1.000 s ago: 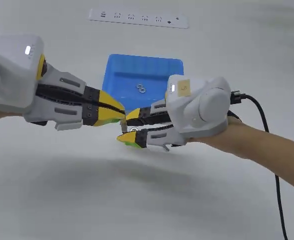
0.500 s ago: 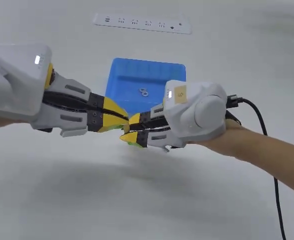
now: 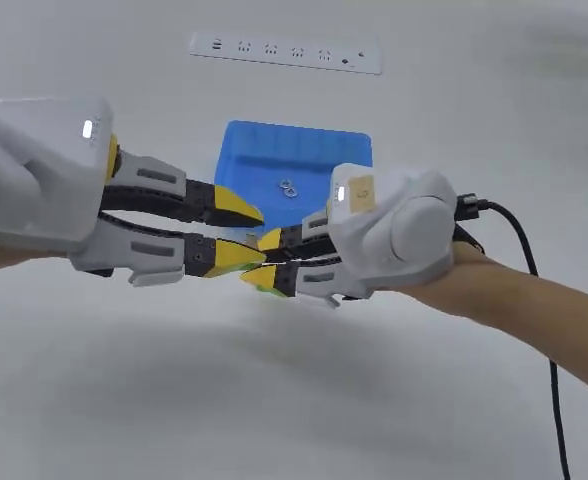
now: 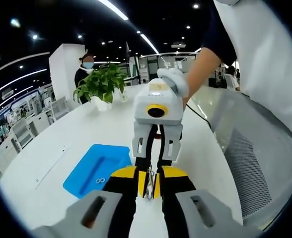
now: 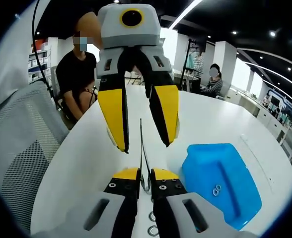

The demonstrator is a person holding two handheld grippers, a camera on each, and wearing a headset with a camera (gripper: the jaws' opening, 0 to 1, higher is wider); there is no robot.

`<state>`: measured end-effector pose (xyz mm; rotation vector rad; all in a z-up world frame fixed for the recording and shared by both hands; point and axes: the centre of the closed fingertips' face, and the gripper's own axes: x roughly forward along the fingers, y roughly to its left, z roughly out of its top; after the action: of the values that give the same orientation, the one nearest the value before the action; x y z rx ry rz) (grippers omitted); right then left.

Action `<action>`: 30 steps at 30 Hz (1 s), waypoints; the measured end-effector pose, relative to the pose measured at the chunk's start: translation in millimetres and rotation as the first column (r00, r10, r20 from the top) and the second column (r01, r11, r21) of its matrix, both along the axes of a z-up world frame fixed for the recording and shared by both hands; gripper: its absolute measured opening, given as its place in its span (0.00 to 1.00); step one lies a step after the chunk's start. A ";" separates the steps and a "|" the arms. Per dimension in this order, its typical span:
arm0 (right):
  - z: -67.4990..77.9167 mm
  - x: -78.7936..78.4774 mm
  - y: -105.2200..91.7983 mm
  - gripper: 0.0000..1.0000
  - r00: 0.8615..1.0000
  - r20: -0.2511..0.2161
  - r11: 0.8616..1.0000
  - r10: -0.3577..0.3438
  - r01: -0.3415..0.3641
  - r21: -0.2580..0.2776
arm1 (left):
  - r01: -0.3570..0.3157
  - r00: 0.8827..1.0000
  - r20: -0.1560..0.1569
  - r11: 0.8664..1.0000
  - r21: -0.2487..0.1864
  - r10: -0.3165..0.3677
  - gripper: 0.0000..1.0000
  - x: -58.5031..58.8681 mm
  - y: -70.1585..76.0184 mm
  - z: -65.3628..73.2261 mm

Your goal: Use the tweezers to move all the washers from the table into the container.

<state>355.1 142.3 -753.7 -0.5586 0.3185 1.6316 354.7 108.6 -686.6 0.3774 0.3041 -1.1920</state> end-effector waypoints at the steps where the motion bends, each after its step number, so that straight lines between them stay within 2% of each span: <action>1: 0.9 -0.2 -0.4 0.10 1.000 0.002 1.000 0.000 0.000 0.001 | -0.006 1.000 -0.010 1.000 -0.006 0.005 0.22 -1.0 0.4 1.3; 5: 8.8 -0.5 -4.2 0.10 1.000 0.003 1.000 -0.002 0.002 0.010 | -0.029 0.999 -0.029 0.999 -0.026 0.028 0.25 -4.9 4.7 8.0; 9: 17.5 0.7 -8.9 0.10 1.000 0.006 1.000 -0.021 0.021 0.020 | -0.088 0.996 -0.037 0.994 -0.061 0.086 0.33 -1.5 8.3 17.3; 13: 34.0 3.8 -11.1 0.10 0.999 0.016 0.997 -0.048 0.047 0.054 | -0.082 0.996 -0.030 0.994 -0.073 0.080 0.49 -1.7 7.3 23.4; 15: 42.5 6.4 -13.3 0.10 0.998 0.022 0.996 -0.058 0.056 0.069 | -0.082 0.996 -0.024 0.994 -0.077 0.081 0.50 -1.3 6.7 26.5; 16: 45.7 8.0 -14.4 0.10 0.998 0.025 0.995 -0.063 0.061 0.074 | -0.081 0.997 -0.008 0.994 -0.075 0.080 0.50 -0.8 6.3 29.0; 18: 54.0 12.7 -17.8 0.10 0.997 0.036 0.994 -0.074 0.070 0.087 | -0.080 0.997 0.006 0.994 -0.078 0.080 0.53 -0.7 6.0 32.8; 21: 65.3 21.6 -23.4 0.10 0.995 0.049 0.991 -0.092 0.086 0.102 | -0.083 0.996 0.010 0.993 -0.088 0.085 0.60 -1.0 3.5 36.1; 24: 75.5 32.4 -28.1 0.10 0.991 0.077 0.989 -0.110 0.101 0.112 | -0.084 0.996 0.023 0.994 -0.076 0.086 0.65 -1.6 2.9 35.3; 26: 82.2 40.6 -31.1 0.10 0.989 0.078 0.985 -0.129 0.119 0.124 | -0.083 0.996 0.035 0.994 -0.066 0.085 0.68 -1.7 0.9 34.6; 30: 91.3 55.4 -32.9 0.10 0.984 0.092 0.981 -0.151 0.138 0.138 | -0.094 0.995 0.028 0.992 -0.083 0.096 0.74 0.0 1.5 33.0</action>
<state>410.5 109.4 -662.4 -0.5056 0.1705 1.4662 354.7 110.2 -653.6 0.3077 0.2425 -1.1003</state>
